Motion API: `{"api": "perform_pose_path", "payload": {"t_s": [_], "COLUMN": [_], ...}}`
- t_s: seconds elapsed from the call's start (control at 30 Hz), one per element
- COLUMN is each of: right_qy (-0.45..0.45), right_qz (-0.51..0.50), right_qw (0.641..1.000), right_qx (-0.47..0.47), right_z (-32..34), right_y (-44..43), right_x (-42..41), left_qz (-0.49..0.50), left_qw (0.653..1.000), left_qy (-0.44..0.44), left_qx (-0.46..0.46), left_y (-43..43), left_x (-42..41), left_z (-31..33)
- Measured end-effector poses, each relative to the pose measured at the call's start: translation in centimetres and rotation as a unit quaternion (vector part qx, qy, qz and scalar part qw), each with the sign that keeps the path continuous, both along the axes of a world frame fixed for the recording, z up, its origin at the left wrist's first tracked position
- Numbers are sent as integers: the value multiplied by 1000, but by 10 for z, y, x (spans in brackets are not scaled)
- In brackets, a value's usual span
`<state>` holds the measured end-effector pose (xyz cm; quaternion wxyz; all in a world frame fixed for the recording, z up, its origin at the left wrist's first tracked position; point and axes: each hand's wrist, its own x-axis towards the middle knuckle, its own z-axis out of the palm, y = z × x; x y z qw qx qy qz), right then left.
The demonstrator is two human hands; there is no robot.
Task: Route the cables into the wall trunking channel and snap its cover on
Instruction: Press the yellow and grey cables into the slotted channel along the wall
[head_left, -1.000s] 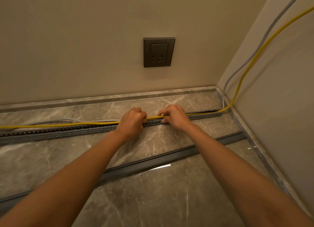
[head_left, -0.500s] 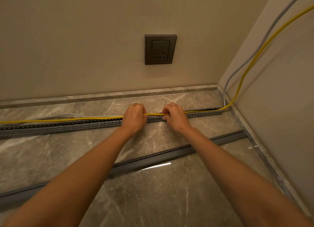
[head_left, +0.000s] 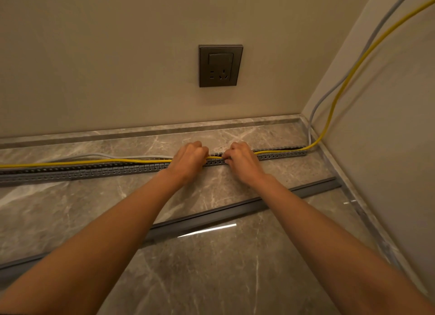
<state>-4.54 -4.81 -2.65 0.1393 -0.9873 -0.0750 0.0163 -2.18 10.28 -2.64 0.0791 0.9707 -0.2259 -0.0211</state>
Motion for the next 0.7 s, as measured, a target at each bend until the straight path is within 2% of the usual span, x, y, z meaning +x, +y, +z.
{"api": "perform_pose_path", "payload": {"t_s": [0.13,0.27,0.33,0.4,0.47,0.57,0.6,0.67,0.7], "right_qy": [-14,-29,-32,-24,-14,-10,-12,-15,-18], "right_qz": [-3,11,12,5,2,4,3,5,7], "right_qw": [1000,999,999,1000,1000,1000,1000,1000,1000], "right_qx": [-12,15,23,18,0,-20,-17,-7,-2], "right_z": [1,-2,-2,0,3,3,2,0,0], "right_y": [1,-2,-2,-1,1,3,3,0,-1], "right_x": [0,-4,-5,-2,2,2,1,-3,-4], "left_qz": [-32,-22,-46,-76,-76,-81,-70,-69,-79], "left_qw": [996,998,997,988,983,988,987,993,990], "left_qy": [-21,-25,-63,-126,-144,-64,-68,-60,-83], "left_qx": [75,62,24,57,84,114,129,74,79], "left_y": [-1,-1,3,5,3,-4,-3,-2,-2], "left_x": [-4,-9,-14,-12,-12,-18,-18,-23,-24], "left_z": [2,1,0,-7,-4,6,6,6,6]}}
